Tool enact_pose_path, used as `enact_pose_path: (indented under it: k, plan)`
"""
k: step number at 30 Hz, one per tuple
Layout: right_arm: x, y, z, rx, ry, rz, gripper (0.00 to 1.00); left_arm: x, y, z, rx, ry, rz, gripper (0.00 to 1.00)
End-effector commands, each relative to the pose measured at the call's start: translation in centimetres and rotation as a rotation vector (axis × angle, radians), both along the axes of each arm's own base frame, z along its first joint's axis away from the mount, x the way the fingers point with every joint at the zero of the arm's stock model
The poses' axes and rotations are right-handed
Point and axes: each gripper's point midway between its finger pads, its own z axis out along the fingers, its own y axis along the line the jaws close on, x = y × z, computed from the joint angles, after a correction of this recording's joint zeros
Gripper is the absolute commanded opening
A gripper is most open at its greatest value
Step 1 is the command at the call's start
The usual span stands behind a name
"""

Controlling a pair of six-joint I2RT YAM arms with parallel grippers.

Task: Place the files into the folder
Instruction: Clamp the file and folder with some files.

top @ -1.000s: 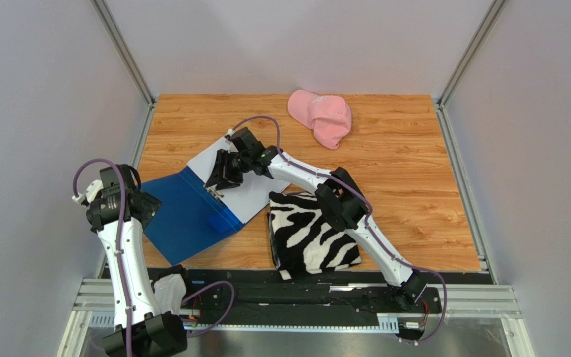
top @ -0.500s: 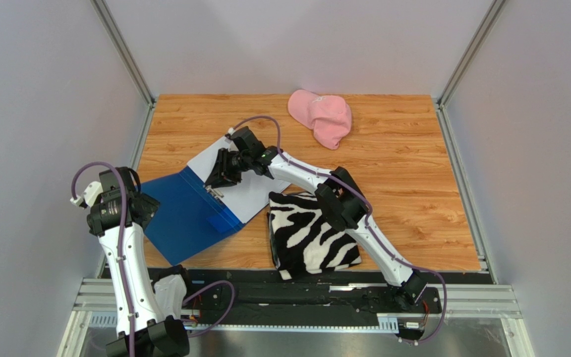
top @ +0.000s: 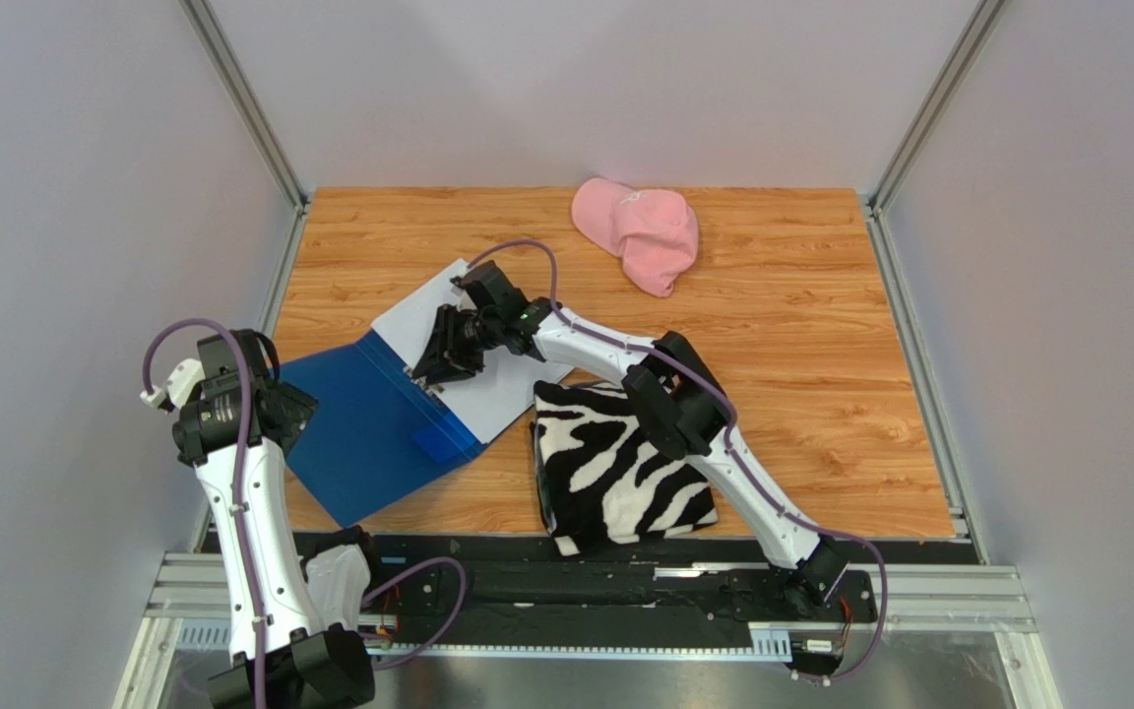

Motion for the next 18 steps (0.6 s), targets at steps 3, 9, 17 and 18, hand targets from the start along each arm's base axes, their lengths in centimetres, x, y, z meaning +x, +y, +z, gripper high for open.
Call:
enact_pose_path:
  k: [3,9,17,18]
  plan:
    - [-0.8,1.1,4.2,0.088,-0.005,0.019,0.37,0.8,0.6,1.3,0.028,-0.057,0.009,0.99]
    - [-1.2,1.3,4.8,0.104,0.013,0.018,0.37,0.9,0.5,1.3,0.026,-0.058,0.005,0.99]
    - [-1.1,1.2,4.2,0.098,0.026,0.012,0.12,1.0,0.7,1.3,0.036,-0.056,-0.002,0.99]
    - [-1.1,1.0,4.0,0.095,0.027,0.013,0.09,1.0,0.7,1.3,0.036,-0.055,-0.006,0.99]
